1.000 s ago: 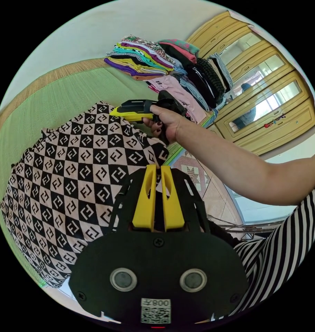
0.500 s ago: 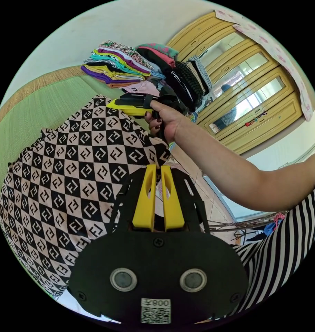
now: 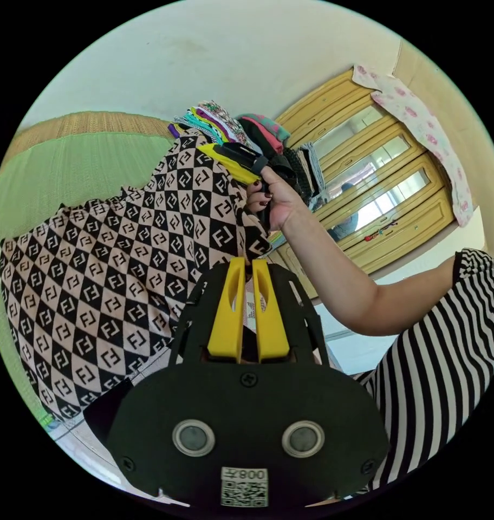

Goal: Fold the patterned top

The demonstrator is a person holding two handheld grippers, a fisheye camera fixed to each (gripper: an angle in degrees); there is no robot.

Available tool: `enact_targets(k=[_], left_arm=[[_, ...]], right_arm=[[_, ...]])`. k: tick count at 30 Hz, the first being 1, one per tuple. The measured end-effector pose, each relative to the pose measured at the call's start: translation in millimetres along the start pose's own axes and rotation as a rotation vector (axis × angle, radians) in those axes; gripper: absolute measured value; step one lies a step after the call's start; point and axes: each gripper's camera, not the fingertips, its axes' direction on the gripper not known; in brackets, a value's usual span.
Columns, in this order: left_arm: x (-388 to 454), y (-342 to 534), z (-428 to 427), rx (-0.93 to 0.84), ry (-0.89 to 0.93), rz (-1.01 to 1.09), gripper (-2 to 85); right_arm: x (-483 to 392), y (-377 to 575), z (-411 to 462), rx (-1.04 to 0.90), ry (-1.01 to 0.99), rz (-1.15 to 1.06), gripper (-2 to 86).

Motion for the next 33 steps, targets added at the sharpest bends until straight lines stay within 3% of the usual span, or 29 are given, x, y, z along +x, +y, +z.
enact_targets(k=[15,33], left_arm=[[-177.6,232.1,3.5,0.275,0.074,-0.346,2.3],[-351.8,444.6,118.3,0.436,0.175,-0.676,2.3]], right_arm=[[-223.5,-17.6,200.1,-0.167,0.073,-0.144,2.8],[-368.2,-49.2,415.8,-0.410,0.278,-0.157,4.2]])
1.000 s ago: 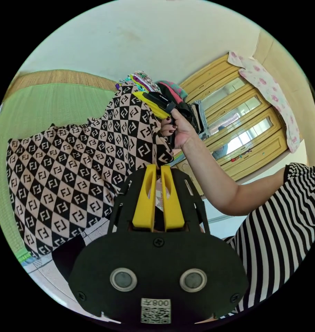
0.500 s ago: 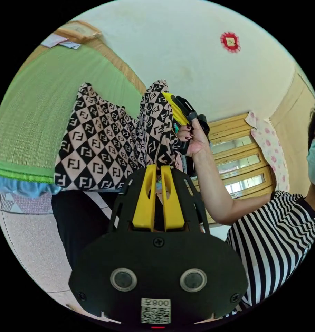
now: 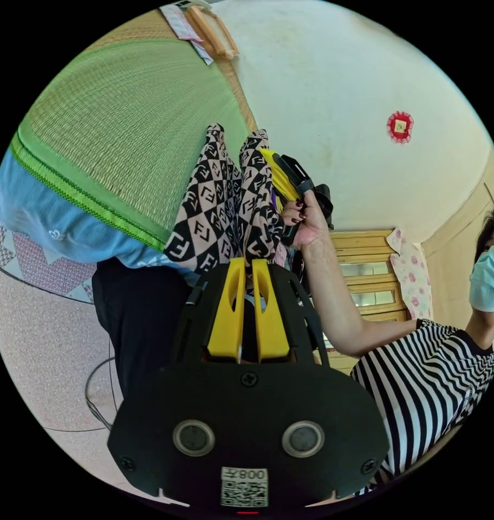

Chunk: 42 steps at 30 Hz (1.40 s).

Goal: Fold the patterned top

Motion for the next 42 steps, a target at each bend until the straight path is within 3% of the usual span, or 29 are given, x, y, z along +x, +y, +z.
enact_targets(k=[8,22,30,34,39,42], left_arm=[[-90.0,24.1,28.4,0.006,0.032,-0.114,2.5],[-157.9,53.8,52.6,0.043,0.053,-0.158,2.1],[-143.8,60.8,43.5,0.057,-0.073,-0.096,0.5],[-107.7,56.2,36.7,0.071,-0.169,0.043,0.2],[-74.7,21.5,69.7,-0.014,-0.212,0.202,0.1],[-78.6,5.3,94.2,-0.079,-0.344,0.199,0.1]], right_arm=[[-51.1,-39.0,29.6,-0.067,0.052,0.008,6.2],[-151.8,-85.2,28.8,-0.133,0.090,-0.078,3.5],[-202.4,-106.0,24.5,-0.175,0.139,-0.126,2.6],[-221.6,-110.8,23.0,-0.185,0.161,-0.146,2.4],[-250.5,-120.3,25.2,-0.234,0.204,-0.189,2.2],[-266.8,-125.7,17.2,-0.267,0.216,-0.209,1.6]])
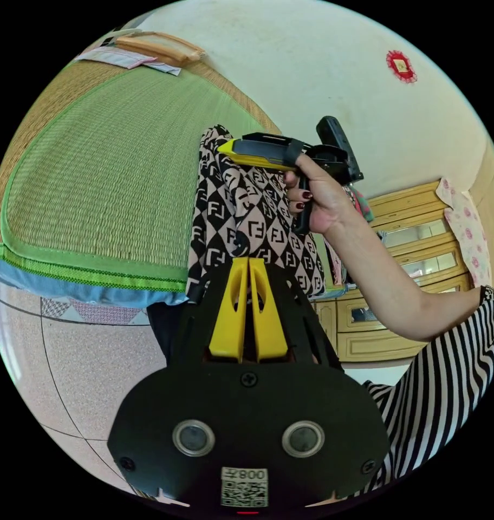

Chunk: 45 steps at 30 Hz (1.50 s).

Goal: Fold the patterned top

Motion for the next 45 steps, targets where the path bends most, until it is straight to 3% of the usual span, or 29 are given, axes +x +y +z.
enact_targets(k=[8,14,22,29,33,40,45], left_arm=[[5.7,-5.7,-16.6,0.013,-0.012,0.011,0.1],[14.7,-12.8,-33.5,0.011,-0.029,0.022,0.0],[24.9,-23.4,-61.9,0.003,-0.042,0.027,0.1],[37.9,-29.1,-95.7,0.010,-0.065,0.028,0.1],[44.3,-32.5,-113.1,0.013,-0.068,0.019,0.1],[68.7,-29.7,-171.8,0.043,-0.128,0.002,0.2],[82.1,-32.8,-190.7,-0.011,-0.163,0.019,0.1]], right_arm=[[-28.0,9.8,-62.5,0.047,0.062,-0.121,0.2],[-28.0,-23.2,-27.4,-0.049,0.165,-0.115,0.2],[-24.7,-33.0,-30.5,-0.119,0.059,-0.111,0.1],[-62.4,58.2,-85.2,-0.060,-0.040,-0.225,0.0],[-77.0,102.0,-44.2,-0.172,0.018,-0.227,0.0],[-72.4,109.7,-21.6,-0.203,0.033,-0.155,0.0],[-84.4,153.2,-56.9,-0.086,0.017,-0.159,0.1]])
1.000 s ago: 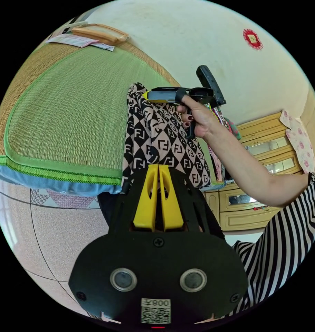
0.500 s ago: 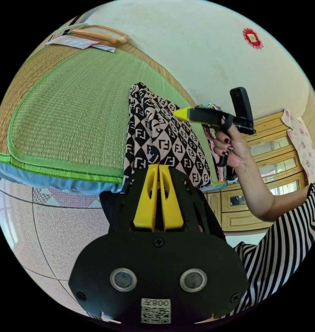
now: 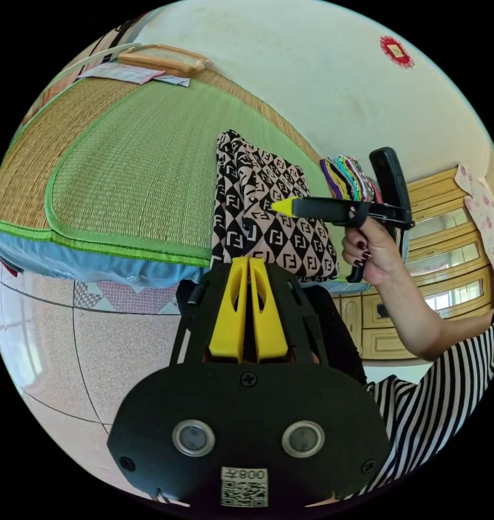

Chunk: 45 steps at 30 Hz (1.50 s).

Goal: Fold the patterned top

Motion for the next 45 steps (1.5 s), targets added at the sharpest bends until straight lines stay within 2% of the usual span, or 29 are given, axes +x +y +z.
enact_targets(k=[7,12,20,23,31,37,45], left_arm=[[23.3,-15.6,-31.8,-0.008,-0.103,0.029,0.1],[38.3,-15.6,-67.2,0.030,-0.093,0.016,0.1],[76.9,-42.7,-87.7,0.013,-0.074,0.052,0.1],[81.9,-61.7,-72.3,-0.069,-0.168,0.064,0.0],[110.8,-80.1,-84.0,-0.092,-0.193,0.118,0.1],[136.9,-89.8,-88.3,-0.102,-0.222,0.149,0.1],[170.7,-100.9,-82.4,-0.123,-0.284,0.176,0.0]], right_arm=[[-3.2,70.7,-4.0,0.045,0.010,0.043,0.1],[7.3,84.8,50.5,-0.024,0.026,0.068,0.0],[3.7,98.0,79.2,-0.033,0.062,0.037,0.0],[11.9,111.9,83.1,-0.025,0.028,0.044,0.0],[31.5,178.6,60.3,0.069,-0.095,0.063,0.2],[72.1,276.8,29.9,0.212,-0.044,0.221,0.0],[124.1,321.6,95.5,0.218,-0.154,0.352,0.0]])
